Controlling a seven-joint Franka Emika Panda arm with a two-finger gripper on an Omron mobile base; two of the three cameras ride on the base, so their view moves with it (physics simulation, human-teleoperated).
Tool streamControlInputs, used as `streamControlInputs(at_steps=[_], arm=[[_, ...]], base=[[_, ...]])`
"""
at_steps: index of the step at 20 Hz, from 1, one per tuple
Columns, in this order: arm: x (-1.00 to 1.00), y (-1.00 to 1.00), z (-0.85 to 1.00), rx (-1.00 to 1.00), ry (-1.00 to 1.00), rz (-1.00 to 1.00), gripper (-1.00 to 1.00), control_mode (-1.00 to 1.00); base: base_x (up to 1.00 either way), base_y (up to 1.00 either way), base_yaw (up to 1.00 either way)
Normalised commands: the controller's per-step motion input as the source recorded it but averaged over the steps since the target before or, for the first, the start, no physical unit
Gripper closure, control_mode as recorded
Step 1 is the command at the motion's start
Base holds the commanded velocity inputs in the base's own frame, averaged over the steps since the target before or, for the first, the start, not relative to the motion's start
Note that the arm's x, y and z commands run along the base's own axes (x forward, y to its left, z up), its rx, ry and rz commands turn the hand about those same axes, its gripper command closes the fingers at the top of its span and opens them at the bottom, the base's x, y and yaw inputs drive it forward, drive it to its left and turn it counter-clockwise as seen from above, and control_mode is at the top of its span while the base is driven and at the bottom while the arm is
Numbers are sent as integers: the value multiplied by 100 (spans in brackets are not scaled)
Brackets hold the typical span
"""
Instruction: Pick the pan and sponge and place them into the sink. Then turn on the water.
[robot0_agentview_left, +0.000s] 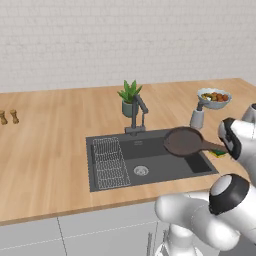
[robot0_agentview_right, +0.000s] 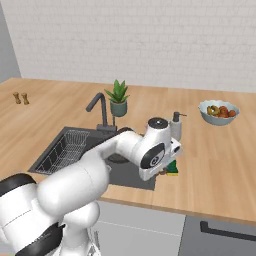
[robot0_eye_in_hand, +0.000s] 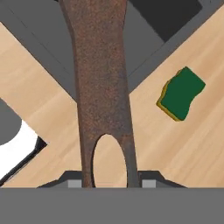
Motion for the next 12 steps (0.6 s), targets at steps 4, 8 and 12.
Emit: streamControlInputs(at_steps=[4,8,12], arm=[[57,47,-26,-17,11,22,100,-100],[64,46,-42,-18,10,14,100,-100],[49,40,-26,-9,6,10,100,-100]], base=[[0,0,0],[0,0,0],[0,0,0]])
